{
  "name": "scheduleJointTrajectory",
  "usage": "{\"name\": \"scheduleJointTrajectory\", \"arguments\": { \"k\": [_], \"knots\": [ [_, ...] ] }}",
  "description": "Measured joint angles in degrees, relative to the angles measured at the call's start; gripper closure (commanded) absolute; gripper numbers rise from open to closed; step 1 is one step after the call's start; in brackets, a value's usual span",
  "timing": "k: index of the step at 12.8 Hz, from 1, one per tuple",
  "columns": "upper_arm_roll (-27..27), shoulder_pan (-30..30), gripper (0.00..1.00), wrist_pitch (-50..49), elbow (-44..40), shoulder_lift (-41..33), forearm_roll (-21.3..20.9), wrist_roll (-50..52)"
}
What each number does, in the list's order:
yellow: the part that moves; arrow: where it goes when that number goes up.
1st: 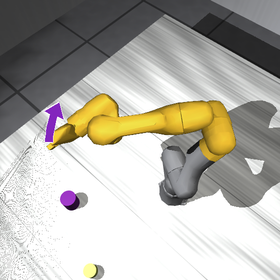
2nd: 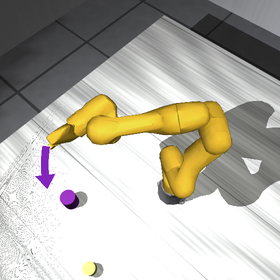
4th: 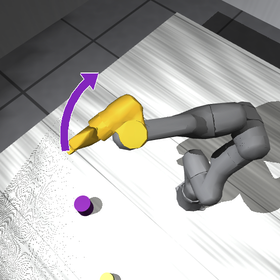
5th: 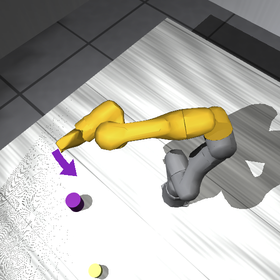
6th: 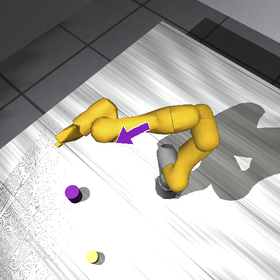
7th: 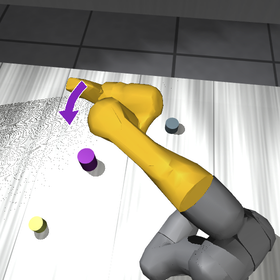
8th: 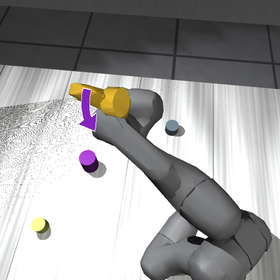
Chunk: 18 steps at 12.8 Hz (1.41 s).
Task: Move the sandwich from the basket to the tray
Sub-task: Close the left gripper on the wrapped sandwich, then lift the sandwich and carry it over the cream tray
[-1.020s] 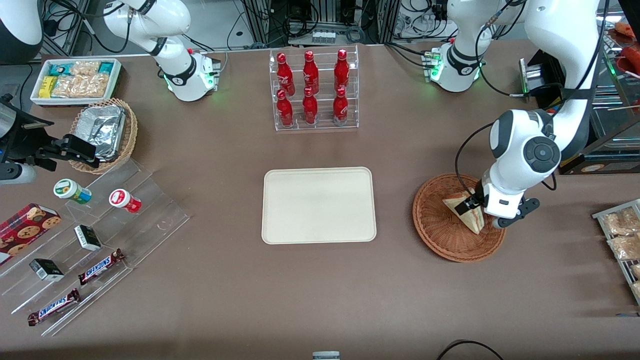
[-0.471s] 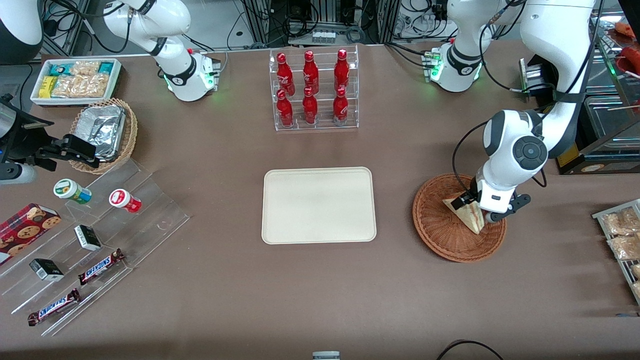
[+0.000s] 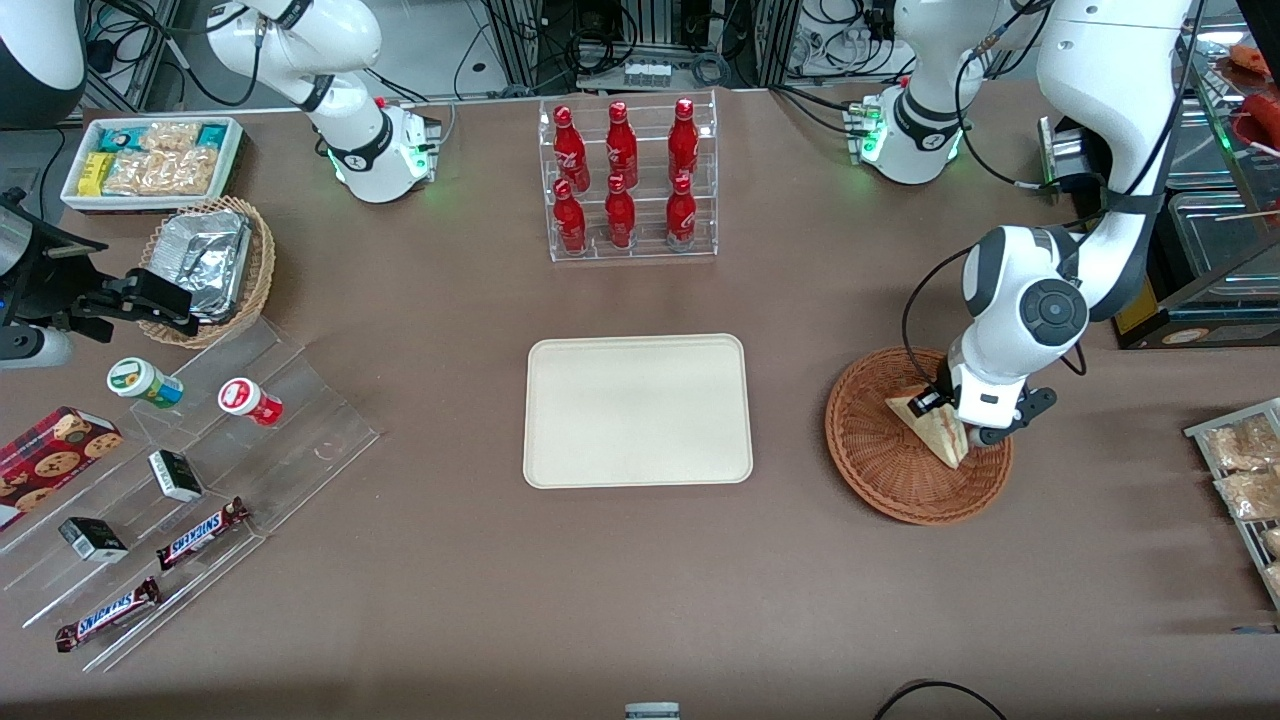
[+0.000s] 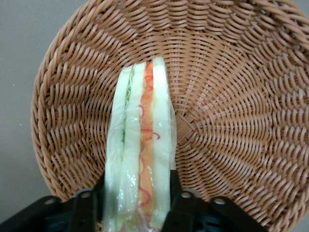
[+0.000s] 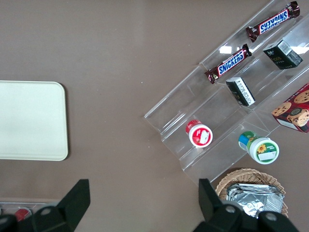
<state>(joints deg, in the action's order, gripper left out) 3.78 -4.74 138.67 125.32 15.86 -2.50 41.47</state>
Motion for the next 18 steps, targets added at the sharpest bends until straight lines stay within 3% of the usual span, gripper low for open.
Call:
{"name": "scheduleJointTrajectory", "arguments": {
  "k": [3,6,9,13,18],
  "knots": [
    [-0.04,0.0,1.0,-3.56,-3.19,-0.17,-0.19,0.1],
    [0.71,-0.76,1.0,-18.08,-11.97,-1.38,-1.69,0.11],
    [1.33,-5.79,1.0,-29.13,-20.34,-2.28,-1.89,0.39],
    [1.71,-15.05,1.0,-30.9,-25.0,-0.77,-1.89,2.27],
    [1.86,-25.02,1.0,-30.58,-35.41,9.85,-1.9,2.9]
  ]
}}
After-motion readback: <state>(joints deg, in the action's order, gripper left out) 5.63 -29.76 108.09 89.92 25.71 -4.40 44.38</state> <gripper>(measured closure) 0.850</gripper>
